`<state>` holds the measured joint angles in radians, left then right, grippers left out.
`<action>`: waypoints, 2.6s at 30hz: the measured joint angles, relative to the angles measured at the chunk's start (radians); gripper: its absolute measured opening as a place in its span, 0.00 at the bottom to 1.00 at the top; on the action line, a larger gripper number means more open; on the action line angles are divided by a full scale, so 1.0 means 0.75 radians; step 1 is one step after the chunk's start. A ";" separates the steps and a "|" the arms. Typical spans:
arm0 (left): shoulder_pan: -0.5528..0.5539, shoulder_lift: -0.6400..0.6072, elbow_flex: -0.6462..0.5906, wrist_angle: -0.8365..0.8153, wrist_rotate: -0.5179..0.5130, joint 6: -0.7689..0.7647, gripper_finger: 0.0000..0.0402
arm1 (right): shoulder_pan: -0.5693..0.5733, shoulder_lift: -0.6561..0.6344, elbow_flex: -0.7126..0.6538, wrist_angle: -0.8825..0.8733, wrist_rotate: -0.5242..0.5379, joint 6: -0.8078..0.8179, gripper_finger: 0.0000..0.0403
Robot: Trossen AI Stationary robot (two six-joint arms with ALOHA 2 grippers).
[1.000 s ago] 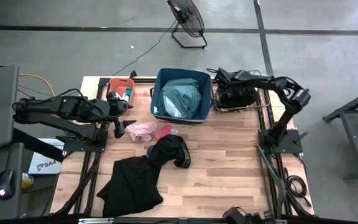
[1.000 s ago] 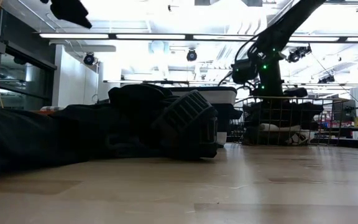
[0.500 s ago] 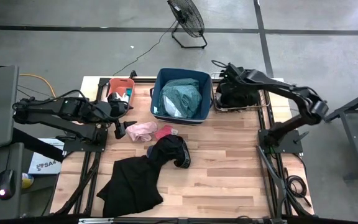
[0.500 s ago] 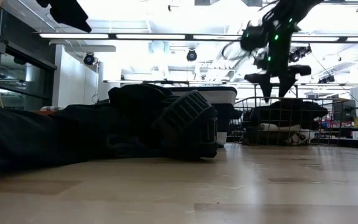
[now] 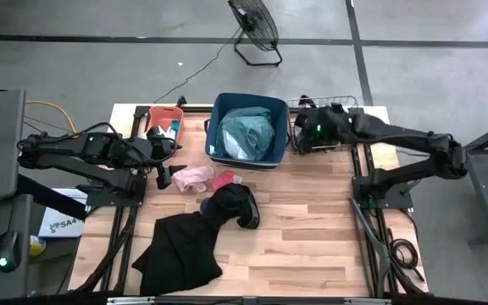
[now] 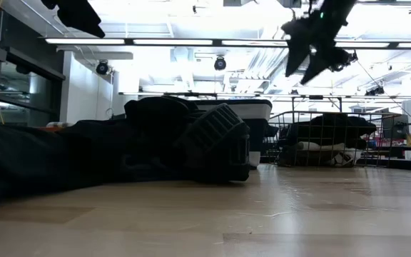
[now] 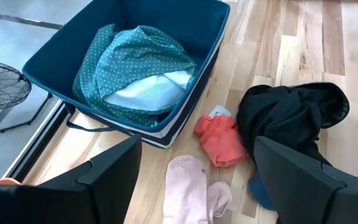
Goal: Pick & Place Cloths
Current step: Put the black boxer into the gold wire basket
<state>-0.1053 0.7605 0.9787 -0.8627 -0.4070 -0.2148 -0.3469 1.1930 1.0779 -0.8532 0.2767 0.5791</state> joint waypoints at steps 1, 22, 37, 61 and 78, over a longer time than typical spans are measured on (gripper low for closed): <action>0.000 0.000 0.000 0.000 0.000 0.000 0.76 | 0.077 -0.001 0.000 0.009 0.006 0.003 0.68; 0.000 0.000 -0.001 0.002 0.000 0.000 0.76 | 0.968 0.514 0.001 0.657 0.190 -0.082 0.67; 0.000 0.001 -0.001 0.002 0.000 -0.021 0.76 | 0.976 0.801 0.000 1.044 0.087 -0.423 0.67; 0.000 0.002 -0.001 -0.001 0.006 -0.025 0.76 | 0.846 0.952 0.001 1.110 0.040 -0.414 0.59; 0.000 0.002 -0.001 -0.001 0.006 -0.025 0.76 | 0.811 0.786 0.022 1.105 -0.129 -0.322 0.04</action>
<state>-0.1055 0.7616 0.9779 -0.8631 -0.4026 -0.2334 0.2611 1.7823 1.0944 -0.0247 0.1803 0.3372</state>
